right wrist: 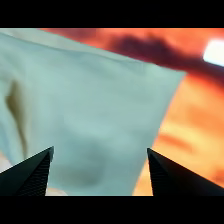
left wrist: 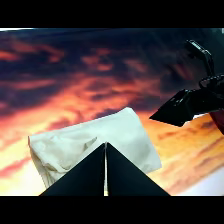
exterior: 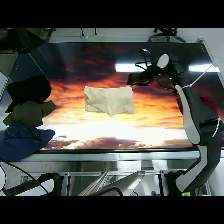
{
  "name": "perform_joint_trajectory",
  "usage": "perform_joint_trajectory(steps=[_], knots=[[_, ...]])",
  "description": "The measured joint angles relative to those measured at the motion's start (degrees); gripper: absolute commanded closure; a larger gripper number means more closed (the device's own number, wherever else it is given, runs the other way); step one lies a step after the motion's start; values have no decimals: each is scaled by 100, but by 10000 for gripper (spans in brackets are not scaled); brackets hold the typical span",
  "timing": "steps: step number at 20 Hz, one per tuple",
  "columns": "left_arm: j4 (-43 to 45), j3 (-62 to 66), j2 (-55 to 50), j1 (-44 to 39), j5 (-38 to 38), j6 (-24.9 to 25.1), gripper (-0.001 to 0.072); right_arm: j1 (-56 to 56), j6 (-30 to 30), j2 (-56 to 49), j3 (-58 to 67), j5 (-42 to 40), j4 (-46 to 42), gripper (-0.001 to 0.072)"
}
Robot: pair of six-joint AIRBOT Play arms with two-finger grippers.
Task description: Fold the shirts.
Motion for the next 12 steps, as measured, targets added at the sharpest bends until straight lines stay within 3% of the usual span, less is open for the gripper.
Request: perform_joint_trajectory(steps=[5, 12], knots=[[-9, 0, 0, 0, -98, 0, 696, -520, 87, -501, -348, 332, 125, 50], [-2, 0, 0, 0, -131, 17, 696, -544, -407, -1279, -413, 273, 1438, 50]])
